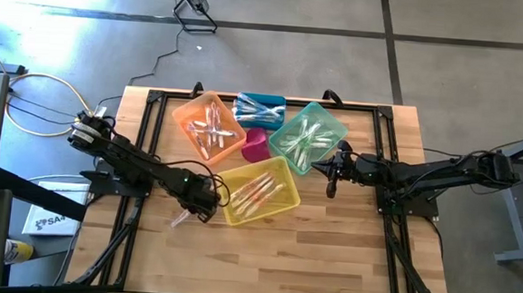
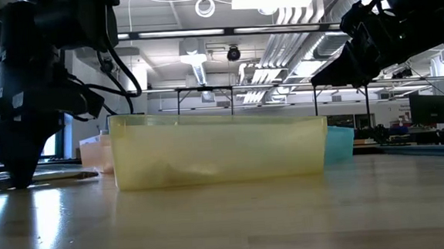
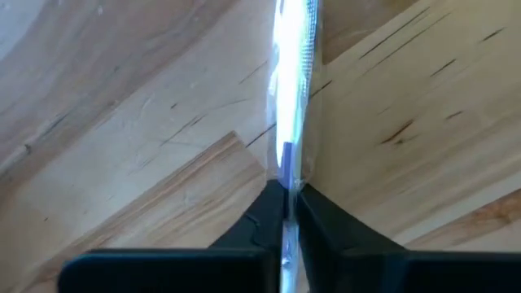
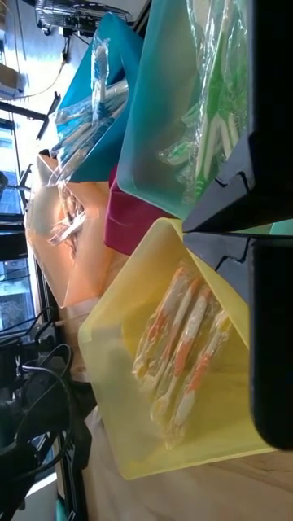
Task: Pick & Place Toothbrushes
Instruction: Put the purple toothbrush into the orange bin
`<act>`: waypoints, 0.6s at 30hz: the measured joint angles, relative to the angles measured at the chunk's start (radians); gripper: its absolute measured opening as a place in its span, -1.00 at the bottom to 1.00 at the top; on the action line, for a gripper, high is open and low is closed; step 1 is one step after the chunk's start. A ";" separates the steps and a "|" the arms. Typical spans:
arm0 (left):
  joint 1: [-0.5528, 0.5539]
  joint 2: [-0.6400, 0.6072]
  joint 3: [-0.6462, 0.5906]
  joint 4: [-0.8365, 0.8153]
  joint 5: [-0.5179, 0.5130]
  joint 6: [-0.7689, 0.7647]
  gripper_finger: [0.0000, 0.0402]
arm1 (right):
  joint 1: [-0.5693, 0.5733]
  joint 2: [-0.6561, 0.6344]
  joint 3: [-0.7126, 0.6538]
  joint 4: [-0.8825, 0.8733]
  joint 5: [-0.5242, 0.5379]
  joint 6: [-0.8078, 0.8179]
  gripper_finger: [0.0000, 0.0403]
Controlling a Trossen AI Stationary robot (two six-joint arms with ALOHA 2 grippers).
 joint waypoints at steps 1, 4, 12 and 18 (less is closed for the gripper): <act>0.000 0.000 0.000 -0.004 0.000 0.002 -0.93 | 0.000 0.000 0.000 0.000 0.000 0.000 -0.98; 0.000 -0.004 0.000 -0.021 -0.001 0.004 -0.94 | 0.000 0.000 0.000 0.000 0.000 0.000 -0.98; 0.000 -0.077 -0.006 -0.167 -0.036 0.000 -0.97 | 0.000 0.000 0.000 0.000 0.000 0.000 -0.98; 0.000 -0.176 -0.005 -0.244 -0.038 -0.004 -0.96 | 0.000 0.000 0.000 0.000 0.000 0.000 -0.98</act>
